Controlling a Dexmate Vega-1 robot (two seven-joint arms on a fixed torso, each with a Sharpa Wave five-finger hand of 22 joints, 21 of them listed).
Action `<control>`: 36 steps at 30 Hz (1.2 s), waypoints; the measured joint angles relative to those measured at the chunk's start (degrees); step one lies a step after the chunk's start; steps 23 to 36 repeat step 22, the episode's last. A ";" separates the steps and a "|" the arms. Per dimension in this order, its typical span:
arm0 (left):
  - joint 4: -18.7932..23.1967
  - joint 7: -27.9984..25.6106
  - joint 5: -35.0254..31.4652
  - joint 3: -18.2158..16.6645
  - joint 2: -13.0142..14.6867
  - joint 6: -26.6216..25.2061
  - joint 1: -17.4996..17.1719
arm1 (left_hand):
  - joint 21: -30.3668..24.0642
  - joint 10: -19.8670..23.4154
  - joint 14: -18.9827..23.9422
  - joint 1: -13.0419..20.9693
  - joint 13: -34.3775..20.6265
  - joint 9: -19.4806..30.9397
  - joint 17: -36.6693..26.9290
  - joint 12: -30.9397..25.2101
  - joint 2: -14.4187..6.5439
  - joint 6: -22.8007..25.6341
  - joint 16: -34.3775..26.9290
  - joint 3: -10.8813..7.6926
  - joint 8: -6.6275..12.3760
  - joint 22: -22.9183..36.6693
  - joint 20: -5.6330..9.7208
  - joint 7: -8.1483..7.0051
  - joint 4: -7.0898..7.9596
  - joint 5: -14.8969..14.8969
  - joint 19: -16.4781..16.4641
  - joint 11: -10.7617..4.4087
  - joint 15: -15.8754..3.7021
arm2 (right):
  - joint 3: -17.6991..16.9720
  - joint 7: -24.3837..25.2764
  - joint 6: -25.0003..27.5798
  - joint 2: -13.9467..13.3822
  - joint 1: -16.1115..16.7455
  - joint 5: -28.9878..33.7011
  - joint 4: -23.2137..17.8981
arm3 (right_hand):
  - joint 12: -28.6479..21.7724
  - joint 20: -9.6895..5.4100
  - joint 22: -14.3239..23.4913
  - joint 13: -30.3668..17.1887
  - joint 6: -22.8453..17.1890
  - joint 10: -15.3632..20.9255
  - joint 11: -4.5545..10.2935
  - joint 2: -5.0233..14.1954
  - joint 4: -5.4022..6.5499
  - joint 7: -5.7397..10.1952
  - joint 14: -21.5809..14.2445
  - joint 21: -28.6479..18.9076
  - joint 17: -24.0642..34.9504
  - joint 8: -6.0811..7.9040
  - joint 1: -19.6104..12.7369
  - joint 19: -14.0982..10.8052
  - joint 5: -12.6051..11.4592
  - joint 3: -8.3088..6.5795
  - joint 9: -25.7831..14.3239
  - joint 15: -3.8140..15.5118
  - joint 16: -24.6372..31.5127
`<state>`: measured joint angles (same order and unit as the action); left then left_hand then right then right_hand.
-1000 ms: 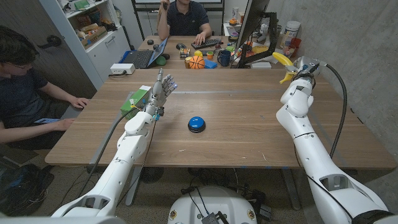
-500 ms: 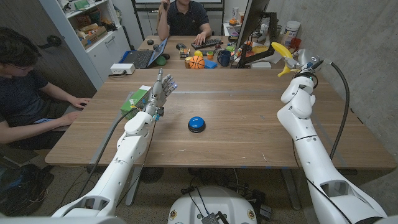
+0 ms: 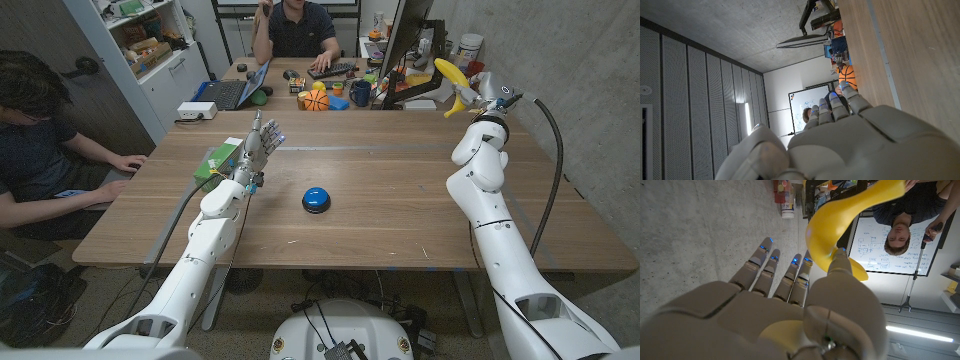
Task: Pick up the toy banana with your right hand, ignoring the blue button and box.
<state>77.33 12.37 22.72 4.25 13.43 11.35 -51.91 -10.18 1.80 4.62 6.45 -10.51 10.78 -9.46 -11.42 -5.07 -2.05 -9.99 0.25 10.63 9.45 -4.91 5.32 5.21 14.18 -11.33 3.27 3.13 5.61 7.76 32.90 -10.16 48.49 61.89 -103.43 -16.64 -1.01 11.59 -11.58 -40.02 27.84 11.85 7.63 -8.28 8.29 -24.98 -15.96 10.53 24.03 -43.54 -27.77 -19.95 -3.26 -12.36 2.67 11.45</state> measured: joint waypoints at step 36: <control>0.29 -0.07 0.03 0.01 -0.03 0.04 -0.22 | 0.00 0.00 0.00 0.30 0.00 0.00 0.00 0.00 -0.30 0.00 0.00 0.00 0.00 0.00 -0.23 0.00 0.00 0.01 -0.23 0.00 0.00 | -0.17 -0.28 0.13 0.14 0.63 0.22 -1.11 | 0.00 0.00 0.00 0.00 -0.31 0.24 0.23 0.00 0.25 -0.31 0.00 0.00 -0.01 0.01 -0.50 -0.01 0.09 0.24 -0.04 0.00 -0.22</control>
